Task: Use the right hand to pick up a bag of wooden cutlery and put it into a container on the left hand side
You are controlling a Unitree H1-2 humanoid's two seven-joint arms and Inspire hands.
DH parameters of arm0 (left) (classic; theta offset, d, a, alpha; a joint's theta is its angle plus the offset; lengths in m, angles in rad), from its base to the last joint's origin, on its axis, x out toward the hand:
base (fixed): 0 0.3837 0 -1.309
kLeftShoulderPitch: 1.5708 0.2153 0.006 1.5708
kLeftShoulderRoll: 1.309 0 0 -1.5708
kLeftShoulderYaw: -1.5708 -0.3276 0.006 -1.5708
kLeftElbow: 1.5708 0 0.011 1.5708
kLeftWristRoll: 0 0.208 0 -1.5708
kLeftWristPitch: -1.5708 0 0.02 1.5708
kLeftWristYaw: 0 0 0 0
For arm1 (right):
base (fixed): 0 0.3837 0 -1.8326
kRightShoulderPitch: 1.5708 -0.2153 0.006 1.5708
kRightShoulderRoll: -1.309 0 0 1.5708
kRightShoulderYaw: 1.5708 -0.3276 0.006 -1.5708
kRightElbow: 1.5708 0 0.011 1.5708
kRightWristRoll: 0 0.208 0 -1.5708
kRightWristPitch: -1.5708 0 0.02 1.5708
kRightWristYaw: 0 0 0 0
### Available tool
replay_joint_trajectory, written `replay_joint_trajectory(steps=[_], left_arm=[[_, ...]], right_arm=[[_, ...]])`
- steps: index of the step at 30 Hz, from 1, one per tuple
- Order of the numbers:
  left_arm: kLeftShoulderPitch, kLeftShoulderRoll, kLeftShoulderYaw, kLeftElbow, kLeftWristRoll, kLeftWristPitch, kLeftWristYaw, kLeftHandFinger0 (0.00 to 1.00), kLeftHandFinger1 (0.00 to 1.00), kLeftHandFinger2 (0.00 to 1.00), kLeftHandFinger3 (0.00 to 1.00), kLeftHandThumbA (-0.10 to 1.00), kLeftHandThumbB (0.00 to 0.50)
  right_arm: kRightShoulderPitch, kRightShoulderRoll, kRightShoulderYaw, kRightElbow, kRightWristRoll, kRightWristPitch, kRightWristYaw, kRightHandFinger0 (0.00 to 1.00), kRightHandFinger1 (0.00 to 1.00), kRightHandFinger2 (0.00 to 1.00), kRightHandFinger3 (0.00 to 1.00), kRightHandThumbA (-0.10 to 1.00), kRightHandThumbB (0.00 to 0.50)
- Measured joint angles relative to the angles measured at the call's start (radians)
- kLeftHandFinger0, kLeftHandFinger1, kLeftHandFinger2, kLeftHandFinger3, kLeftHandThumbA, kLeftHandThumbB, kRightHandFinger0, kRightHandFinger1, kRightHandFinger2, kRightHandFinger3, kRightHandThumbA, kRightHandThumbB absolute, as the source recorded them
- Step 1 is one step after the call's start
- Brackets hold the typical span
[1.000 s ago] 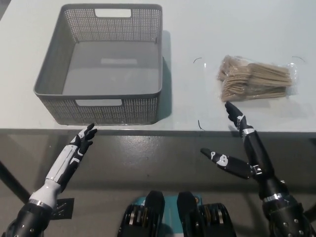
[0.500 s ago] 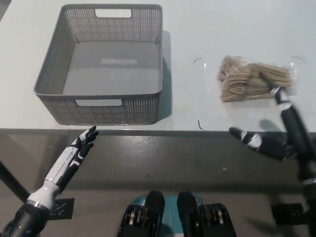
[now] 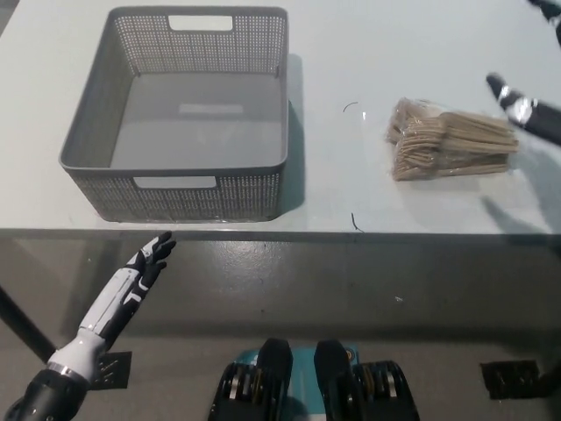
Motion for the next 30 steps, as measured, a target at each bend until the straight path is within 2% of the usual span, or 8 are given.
replay_joint_trajectory(steps=[5, 9, 14, 19, 24, 25, 30], left_arm=[[0.029, -0.003, -0.004, 0.0, -0.001, -0.005, 0.0, 1.0, 1.0, 1.0, 1.0, 1.0, 0.401], [0.054, -0.004, -0.006, 0.0, -0.002, -0.005, 0.0, 1.0, 1.0, 1.0, 1.0, 1.0, 0.369], [0.057, -0.004, -0.008, 0.0, -0.002, -0.005, -0.001, 1.0, 1.0, 1.0, 1.0, 1.0, 0.381], [0.057, -0.004, -0.01, 0.0, -0.003, -0.006, -0.003, 1.0, 1.0, 1.0, 1.0, 1.0, 0.368], [0.057, -0.004, -0.012, 0.0, -0.004, -0.006, -0.012, 1.0, 1.0, 1.0, 1.0, 1.0, 0.374], [0.057, -0.004, -0.013, 0.0, -0.004, -0.006, -0.013, 1.0, 1.0, 1.0, 1.0, 1.0, 0.377], [0.056, -0.004, -0.016, 0.0, -0.003, -0.006, -0.015, 1.0, 1.0, 1.0, 1.0, 1.0, 0.379]], right_arm=[[-0.089, -0.04, 0.085, 0.116, -0.027, 0.037, 0.065, 1.0, 1.0, 1.0, 1.0, 0.57, 0.5], [-0.144, -0.051, 0.154, 0.225, -0.039, 0.04, 0.117, 1.0, 1.0, 1.0, 1.0, 0.55, 0.5], [-0.218, -0.06, 0.241, 0.344, -0.047, 0.034, 0.188, 1.0, 1.0, 1.0, 1.0, 0.53, 0.5], [-0.301, -0.076, 0.298, 0.444, -0.047, 0.004, 0.257, 1.0, 1.0, 1.0, 1.0, 0.62, 0.5], [-0.345, -0.096, 0.343, 0.484, -0.051, -0.019, 0.321, 1.0, 1.0, 1.0, 1.0, 0.62, 0.5], [-0.351, -0.099, 0.352, 0.487, -0.055, -0.022, 0.335, 1.0, 1.0, 1.0, 1.0, 0.66, 0.5], [-0.37, -0.112, 0.385, 0.49, -0.07, -0.029, 0.381, 1.0, 1.0, 1.0, 1.0, 0.64, 0.5]])
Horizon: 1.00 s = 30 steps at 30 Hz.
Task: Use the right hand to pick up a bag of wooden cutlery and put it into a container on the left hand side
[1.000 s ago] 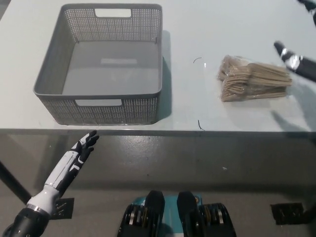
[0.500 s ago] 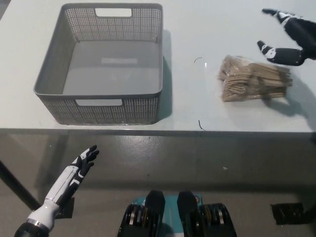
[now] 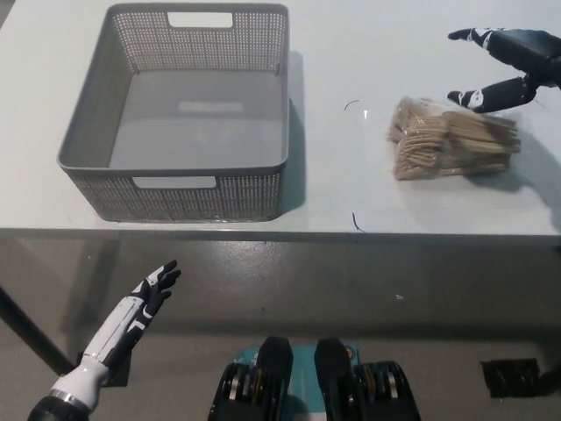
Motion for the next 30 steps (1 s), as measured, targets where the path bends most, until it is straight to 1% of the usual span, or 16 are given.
replay_joint_trajectory(steps=[3, 11, 14, 19, 22, 23, 24, 27, 28, 29, 30], left_arm=[[-0.001, 0.0, -0.002, 0.0, 0.0, 0.0, -0.002, 1.0, 1.0, 1.0, 1.0, 1.0, 0.384], [-0.01, 0.0, -0.007, 0.0, 0.0, 0.0, -0.014, 1.0, 1.0, 1.0, 1.0, 1.0, 0.387], [-0.01, 0.0, -0.007, 0.0, 0.0, 0.0, -0.015, 1.0, 1.0, 1.0, 1.0, 1.0, 0.392], [-0.01, 0.0, -0.009, 0.0, 0.001, 0.0, -0.016, 1.0, 1.0, 1.0, 1.0, 1.0, 0.398], [-0.01, 0.0, -0.01, 0.0, 0.004, 0.0, -0.016, 1.0, 1.0, 1.0, 1.0, 1.0, 0.398], [-0.011, 0.0, -0.01, 0.0, 0.004, 0.0, -0.016, 1.0, 1.0, 1.0, 1.0, 1.0, 0.39], [-0.011, 0.0, -0.01, 0.0, 0.005, 0.0, -0.016, 1.0, 1.0, 1.0, 1.0, 1.0, 0.388], [-0.014, 0.0, -0.012, 0.0, 0.008, 0.0, -0.017, 1.0, 1.0, 1.0, 1.0, 1.0, 0.393], [-0.015, 0.0, -0.012, 0.0, 0.009, 0.0, -0.017, 1.0, 1.0, 1.0, 1.0, 1.0, 0.394], [-0.015, 0.0, -0.012, 0.0, 0.01, 0.0, -0.017, 1.0, 1.0, 1.0, 1.0, 1.0, 0.399], [-0.016, 0.0, -0.013, 0.0, 0.011, 0.0, -0.018, 1.0, 1.0, 1.0, 1.0, 1.0, 0.401]], right_arm=[[-0.01, -0.005, 0.014, 0.0, -0.008, 0.0, 0.028, 1.0, 1.0, 1.0, 1.0, 0.63, 0.5], [-0.017, -0.011, 0.019, 0.0, -0.013, -0.003, 0.077, 1.0, 1.0, 1.0, 1.0, 0.66, 0.5], [-0.017, -0.015, 0.02, 0.0, -0.015, -0.004, 0.09, 1.0, 1.0, 1.0, 1.0, 0.64, 0.5], [-0.017, -0.016, 0.029, 0.01, -0.024, -0.012, 0.107, 1.0, 1.0, 1.0, 1.0, 0.64, 0.5], [-0.02, -0.015, 0.039, 0.043, -0.036, -0.024, 0.111, 1.0, 1.0, 1.0, 1.0, 0.68, 0.5], [-0.021, -0.014, 0.041, 0.052, -0.039, -0.025, 0.111, 1.0, 1.0, 1.0, 1.0, 0.71, 0.5], [-0.023, -0.013, 0.043, 0.062, -0.042, -0.025, 0.111, 1.0, 1.0, 1.0, 1.0, 0.78, 0.5], [-0.031, -0.01, 0.049, 0.09, -0.053, -0.024, 0.112, 1.0, 1.0, 1.0, 1.0, 0.91, 0.5], [-0.034, -0.009, 0.049, 0.1, -0.055, -0.024, 0.112, 1.0, 1.0, 1.0, 1.0, 0.94, 0.491], [-0.036, -0.007, 0.049, 0.106, -0.056, -0.023, 0.112, 1.0, 1.0, 1.0, 1.0, 0.99, 0.463], [-0.037, -0.006, 0.049, 0.113, -0.057, -0.022, 0.112, 1.0, 1.0, 1.0, 1.0, 1.0, 0.44]])
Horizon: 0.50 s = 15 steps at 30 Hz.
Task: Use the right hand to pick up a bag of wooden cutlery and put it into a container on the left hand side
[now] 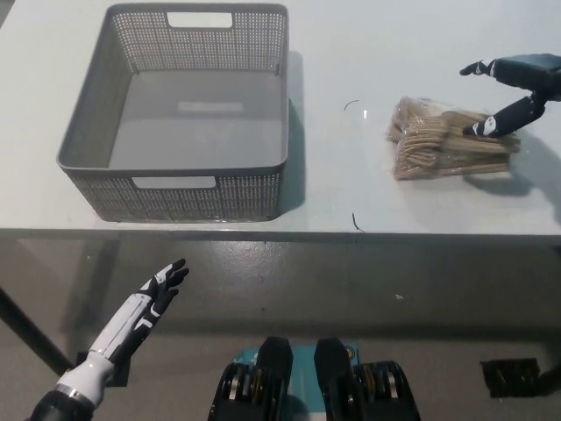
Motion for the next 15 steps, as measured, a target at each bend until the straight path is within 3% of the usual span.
replay_joint_trajectory(steps=[2, 6, 11, 14, 15], left_arm=[[-0.001, 0.0, 0.0, 0.0, 0.001, 0.0, -0.002, 1.0, 1.0, 1.0, 1.0, 1.0, 0.41], [-0.001, 0.0, -0.001, 0.0, 0.002, 0.0, -0.004, 1.0, 1.0, 1.0, 1.0, 1.0, 0.401], [-0.009, 0.0, 0.0, 0.0, 0.003, 0.0, -0.004, 1.0, 1.0, 1.0, 1.0, 1.0, 0.41], [-0.013, 0.0, 0.0, 0.0, 0.003, 0.0, -0.005, 1.0, 1.0, 1.0, 1.0, 1.0, 0.407], [-0.014, 0.0, -0.001, 0.0, 0.003, 0.0, -0.006, 1.0, 1.0, 1.0, 1.0, 1.0, 0.398]], right_arm=[[-0.001, 0.005, -0.002, 0.014, 0.0, 0.001, 0.0, 1.0, 1.0, 1.0, 1.0, 1.0, 0.405], [-0.001, 0.01, -0.016, 0.033, 0.005, 0.001, 0.0, 1.0, 1.0, 1.0, 1.0, 1.0, 0.403], [-0.009, 0.011, -0.04, 0.072, 0.013, -0.003, 0.0, 1.0, 1.0, 1.0, 1.0, 1.0, 0.486], [-0.016, 0.011, -0.042, 0.084, 0.016, -0.009, 0.0, 1.0, 1.0, 1.0, 1.0, 1.0, 0.5], [-0.018, 0.012, -0.042, 0.086, 0.017, -0.012, 0.0, 1.0, 1.0, 1.0, 1.0, 0.95, 0.5]])
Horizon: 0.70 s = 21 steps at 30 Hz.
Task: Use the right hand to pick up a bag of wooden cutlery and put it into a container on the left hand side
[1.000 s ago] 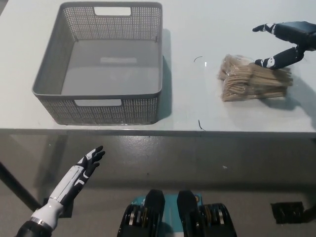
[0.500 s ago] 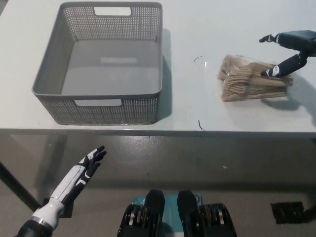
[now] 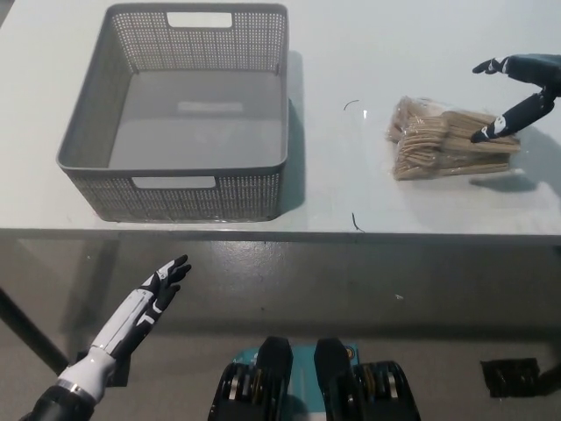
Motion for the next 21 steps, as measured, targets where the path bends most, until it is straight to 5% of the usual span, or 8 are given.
replay_joint_trajectory(steps=[21], left_arm=[[-0.012, 0.0, 0.0, 0.0, 0.004, 0.0, -0.003, 1.0, 1.0, 1.0, 1.0, 1.0, 0.389]], right_arm=[[-0.05, 0.057, 0.019, 0.204, -0.006, -0.028, -0.003, 1.0, 1.0, 1.0, 1.0, 0.78, 0.5]])
